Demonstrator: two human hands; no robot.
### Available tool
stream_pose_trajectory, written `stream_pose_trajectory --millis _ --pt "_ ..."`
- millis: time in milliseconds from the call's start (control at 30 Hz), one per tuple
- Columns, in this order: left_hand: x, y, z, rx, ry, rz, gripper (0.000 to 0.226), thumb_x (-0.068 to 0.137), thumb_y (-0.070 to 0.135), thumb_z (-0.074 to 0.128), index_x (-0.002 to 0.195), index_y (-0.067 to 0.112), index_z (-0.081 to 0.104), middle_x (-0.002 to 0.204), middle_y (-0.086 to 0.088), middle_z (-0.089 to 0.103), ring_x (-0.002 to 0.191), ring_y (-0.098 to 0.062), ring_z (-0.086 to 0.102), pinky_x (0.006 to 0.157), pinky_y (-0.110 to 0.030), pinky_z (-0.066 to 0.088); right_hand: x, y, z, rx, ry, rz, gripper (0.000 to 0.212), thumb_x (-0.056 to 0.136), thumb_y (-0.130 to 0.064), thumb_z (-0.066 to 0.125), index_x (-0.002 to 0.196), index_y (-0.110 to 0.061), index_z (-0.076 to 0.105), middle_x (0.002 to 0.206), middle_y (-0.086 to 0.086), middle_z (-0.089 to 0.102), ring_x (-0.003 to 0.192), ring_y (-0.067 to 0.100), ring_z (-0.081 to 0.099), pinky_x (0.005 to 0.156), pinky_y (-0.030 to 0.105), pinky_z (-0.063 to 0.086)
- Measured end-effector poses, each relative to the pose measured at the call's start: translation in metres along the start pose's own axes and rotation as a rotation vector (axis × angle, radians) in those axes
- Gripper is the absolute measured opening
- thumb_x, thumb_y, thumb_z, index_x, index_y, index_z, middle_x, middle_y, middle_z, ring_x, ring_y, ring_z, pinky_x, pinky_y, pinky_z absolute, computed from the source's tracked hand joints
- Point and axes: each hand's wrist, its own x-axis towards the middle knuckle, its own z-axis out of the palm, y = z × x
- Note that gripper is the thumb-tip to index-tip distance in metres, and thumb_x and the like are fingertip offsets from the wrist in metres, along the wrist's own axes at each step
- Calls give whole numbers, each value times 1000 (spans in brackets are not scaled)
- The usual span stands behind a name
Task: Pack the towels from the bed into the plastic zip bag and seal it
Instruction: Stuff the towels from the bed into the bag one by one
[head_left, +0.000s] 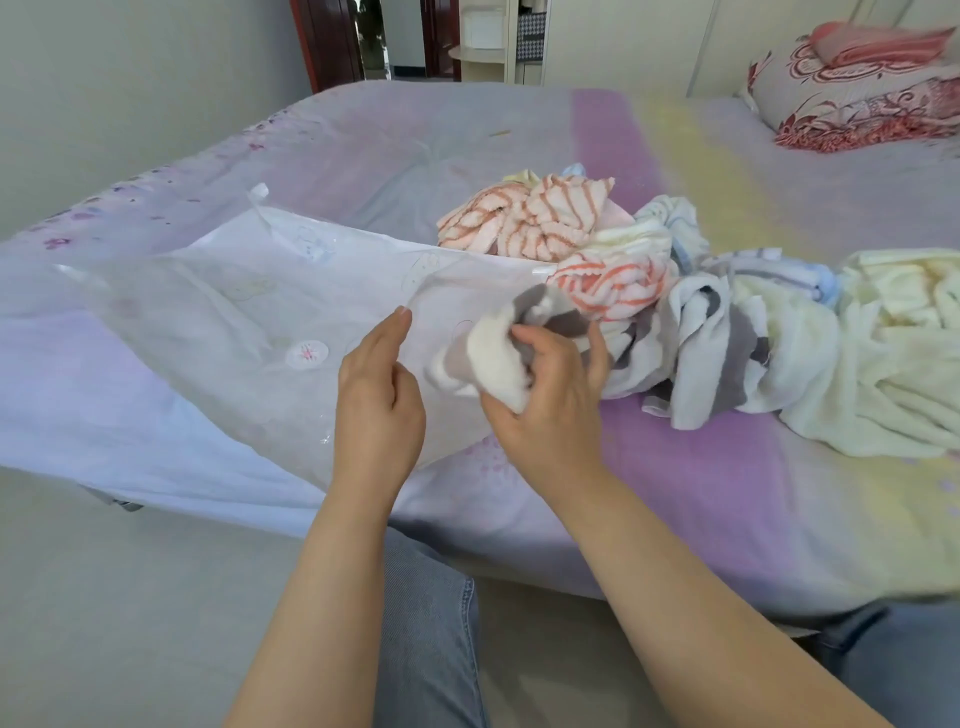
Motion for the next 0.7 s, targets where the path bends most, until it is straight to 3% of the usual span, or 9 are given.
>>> stream_pose_trajectory --millis 200,333,400,467,500,533,567,633,700 --pt "-1 0 -15 -66 35 -19 56 93 -6 33 139 20 50 140 15 46 131 -4 39 107 -11 27 1 -3 20 57 -191 -196 45 70 -22 75 110 -17 57 95 -5 64 105 14 55 114 52 18" --pt "-2 3 -15 -141 6 -29 53 90 4 33 135 28 51 135 21 47 122 15 36 99 -2 26 -10 -24 26 364 -348 22 53 68 -19 60 118 -13 44 97 -10 49 96 6 48 102 54 36" --pt "-2 2 -14 -139 -10 -12 54 88 7 33 136 25 51 136 18 48 125 12 36 102 -5 26 -3 -26 31 288 -694 127 56 77 -27 58 130 -17 41 114 -8 51 116 6 40 104 54 32" --pt "-3 -2 -12 -114 -20 9 54 89 6 35 138 23 51 140 15 48 129 2 38 105 -9 27 7 -18 33 153 -1096 142 55 86 -35 53 138 -30 38 121 -20 53 129 12 38 107 45 30" --pt "-3 -3 -12 -101 -29 14 55 89 5 37 139 23 50 141 14 48 130 -1 38 107 -11 28 11 -11 32 157 -1127 164 48 89 -34 51 136 -35 43 114 -24 57 124 14 47 103 39 36" --pt "-3 -5 -11 -95 -38 14 56 88 5 38 139 24 50 142 14 48 131 -3 38 107 -12 28 15 -6 25 195 -1000 223 39 91 -30 50 129 -35 53 110 -21 62 115 15 55 98 37 42" --pt "-3 -7 -11 -97 -46 11 57 88 5 39 140 25 49 142 15 47 131 -3 38 107 -11 27 18 2 17 202 -729 266 32 90 -23 52 120 -30 61 109 -14 66 108 17 58 94 40 46" --pt "-4 -10 -8 -109 -61 8 58 87 3 41 140 26 49 141 16 47 132 -4 39 106 -8 26 21 24 -1 -81 -185 275 38 80 -9 56 114 -22 65 121 3 62 113 27 54 100 47 40" --pt "-4 -10 -5 -112 -82 12 59 87 -1 43 140 25 49 142 14 48 132 -6 40 106 -7 26 25 55 -22 -522 -63 414 64 74 -9 59 134 -27 48 147 14 37 133 38 35 108 50 24"
